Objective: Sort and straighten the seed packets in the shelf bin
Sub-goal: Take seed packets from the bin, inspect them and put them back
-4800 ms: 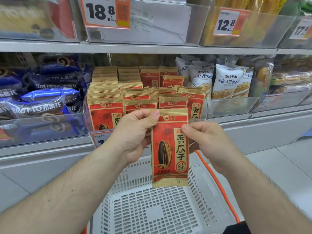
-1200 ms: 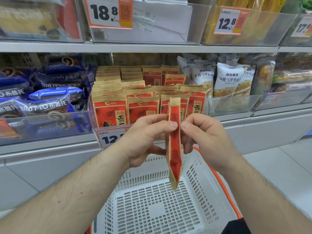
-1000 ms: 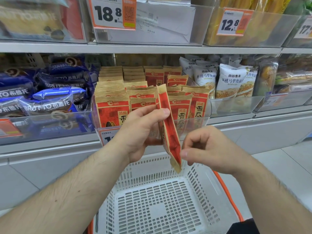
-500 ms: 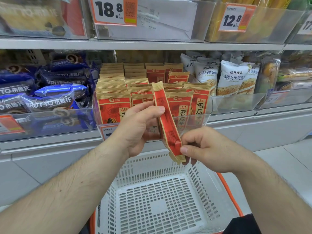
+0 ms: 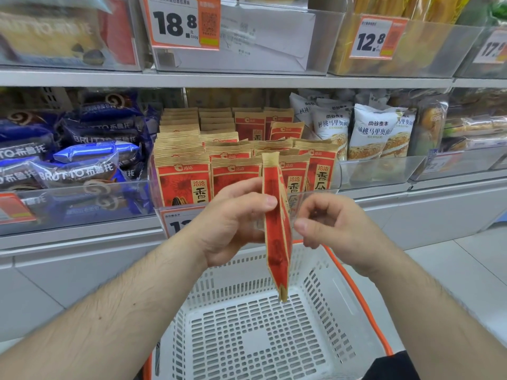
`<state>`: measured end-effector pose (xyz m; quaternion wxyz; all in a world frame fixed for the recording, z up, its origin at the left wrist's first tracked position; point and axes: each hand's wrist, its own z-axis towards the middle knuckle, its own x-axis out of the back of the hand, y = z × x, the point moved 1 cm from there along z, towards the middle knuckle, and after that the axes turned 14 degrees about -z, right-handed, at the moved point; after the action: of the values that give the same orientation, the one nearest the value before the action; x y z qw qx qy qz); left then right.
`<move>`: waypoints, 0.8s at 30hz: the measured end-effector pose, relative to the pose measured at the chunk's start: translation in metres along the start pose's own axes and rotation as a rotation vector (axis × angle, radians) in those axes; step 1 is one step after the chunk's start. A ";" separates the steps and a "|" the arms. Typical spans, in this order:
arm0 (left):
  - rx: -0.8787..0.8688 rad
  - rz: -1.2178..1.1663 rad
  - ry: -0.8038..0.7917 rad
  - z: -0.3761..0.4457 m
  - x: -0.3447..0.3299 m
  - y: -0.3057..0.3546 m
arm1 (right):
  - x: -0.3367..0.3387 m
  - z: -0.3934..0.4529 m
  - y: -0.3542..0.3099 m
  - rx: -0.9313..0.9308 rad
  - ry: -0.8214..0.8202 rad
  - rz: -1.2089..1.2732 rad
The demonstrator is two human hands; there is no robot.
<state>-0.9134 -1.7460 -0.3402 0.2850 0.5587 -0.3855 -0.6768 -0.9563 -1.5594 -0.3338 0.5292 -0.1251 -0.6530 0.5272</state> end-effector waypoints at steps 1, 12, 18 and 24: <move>0.024 0.000 -0.039 -0.001 -0.001 -0.001 | 0.000 0.001 0.001 -0.029 0.058 0.058; 0.192 -0.037 -0.062 -0.002 0.000 -0.008 | -0.012 0.006 0.003 -0.156 0.132 0.339; 0.159 -0.116 0.105 -0.002 -0.006 -0.005 | -0.014 0.007 0.006 -0.153 0.231 0.402; 0.090 -0.001 0.282 0.003 -0.005 -0.006 | -0.017 0.005 -0.002 -0.143 0.280 0.258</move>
<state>-0.9147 -1.7383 -0.3425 0.3105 0.6607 -0.3713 -0.5738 -0.9524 -1.5753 -0.3414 0.5326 -0.3169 -0.5873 0.5206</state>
